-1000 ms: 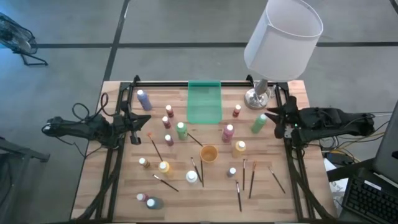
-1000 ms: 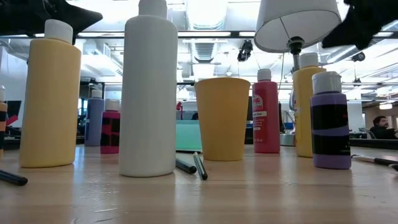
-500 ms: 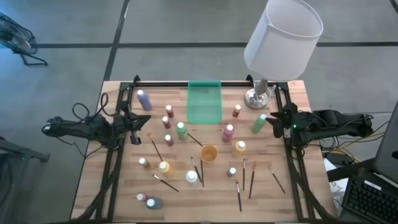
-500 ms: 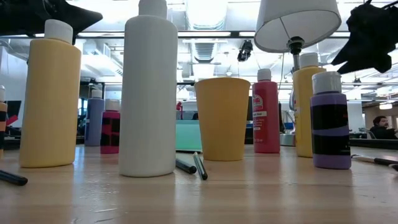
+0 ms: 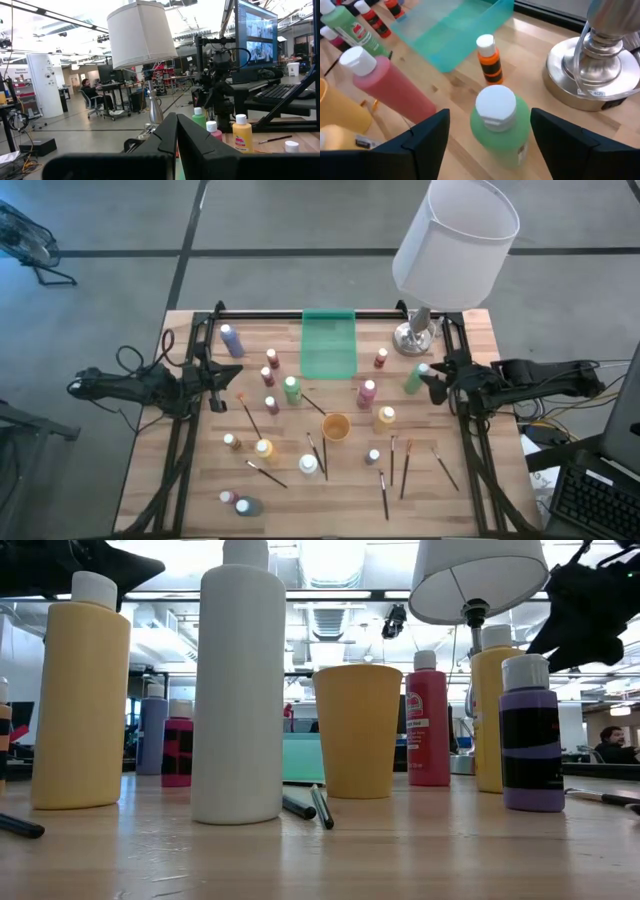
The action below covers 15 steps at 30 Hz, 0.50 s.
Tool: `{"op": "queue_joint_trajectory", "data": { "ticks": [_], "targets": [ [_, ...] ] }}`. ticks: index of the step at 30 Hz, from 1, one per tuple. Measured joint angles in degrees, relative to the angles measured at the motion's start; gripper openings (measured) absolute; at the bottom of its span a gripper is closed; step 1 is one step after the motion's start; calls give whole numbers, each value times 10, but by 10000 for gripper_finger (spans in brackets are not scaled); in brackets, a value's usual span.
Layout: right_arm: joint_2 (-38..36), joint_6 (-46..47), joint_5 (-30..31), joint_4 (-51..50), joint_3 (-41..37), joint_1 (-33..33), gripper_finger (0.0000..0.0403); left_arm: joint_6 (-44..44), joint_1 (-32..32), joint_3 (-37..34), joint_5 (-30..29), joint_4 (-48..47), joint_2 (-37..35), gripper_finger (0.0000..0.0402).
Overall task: Pick & Place Paint Supplies
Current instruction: Put the green paint bottle into the green bin
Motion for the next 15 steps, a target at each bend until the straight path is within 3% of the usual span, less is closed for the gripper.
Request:
{"op": "queue_joint_trajectory", "data": {
  "ticks": [7,15],
  "targets": [
    [31,6,27,18,-20,0,286,0,0,0,0,0,0,16],
    [41,7,46,36,-23,0,246,0,0,0,0,0,0,16]
  ]
}}
